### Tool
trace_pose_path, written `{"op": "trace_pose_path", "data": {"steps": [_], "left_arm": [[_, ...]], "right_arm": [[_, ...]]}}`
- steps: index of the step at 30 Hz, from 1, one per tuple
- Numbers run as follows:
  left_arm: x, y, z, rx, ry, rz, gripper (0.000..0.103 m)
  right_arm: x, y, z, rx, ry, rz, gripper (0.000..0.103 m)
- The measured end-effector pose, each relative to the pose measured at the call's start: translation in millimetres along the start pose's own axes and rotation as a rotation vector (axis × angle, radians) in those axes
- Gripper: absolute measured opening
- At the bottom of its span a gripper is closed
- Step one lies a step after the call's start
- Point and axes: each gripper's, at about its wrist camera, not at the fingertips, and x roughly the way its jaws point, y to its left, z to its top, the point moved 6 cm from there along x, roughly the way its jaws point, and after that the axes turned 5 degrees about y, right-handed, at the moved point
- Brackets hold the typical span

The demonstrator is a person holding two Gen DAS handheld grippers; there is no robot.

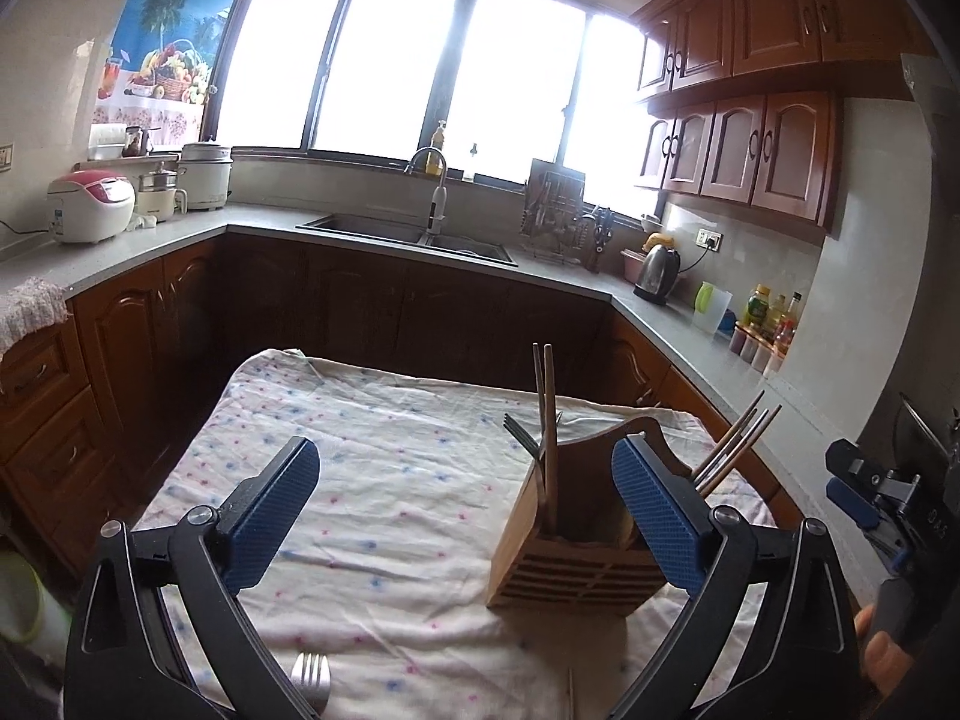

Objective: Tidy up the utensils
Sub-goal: 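Withdraw both open grippers up and back from the holder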

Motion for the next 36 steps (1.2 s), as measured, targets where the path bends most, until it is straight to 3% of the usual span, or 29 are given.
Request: {"op": "trace_pose_path", "data": {"steps": [10, 26, 36], "left_arm": [[-49, 9, -23, 0.025, -0.014, 0.051, 0.102], [-132, 8, -110, 0.092, 0.005, 0.109, 0.103], [-157, 5, -171, 0.13, -0.037, 0.142, 0.103]], "right_arm": [[-40, 21, -25, -0.049, -0.005, 0.027, 0.096], [-126, 41, -110, -0.202, -0.035, 0.035, 0.101], [-157, 42, -167, -0.323, -0.145, -0.022, 0.103]]}}
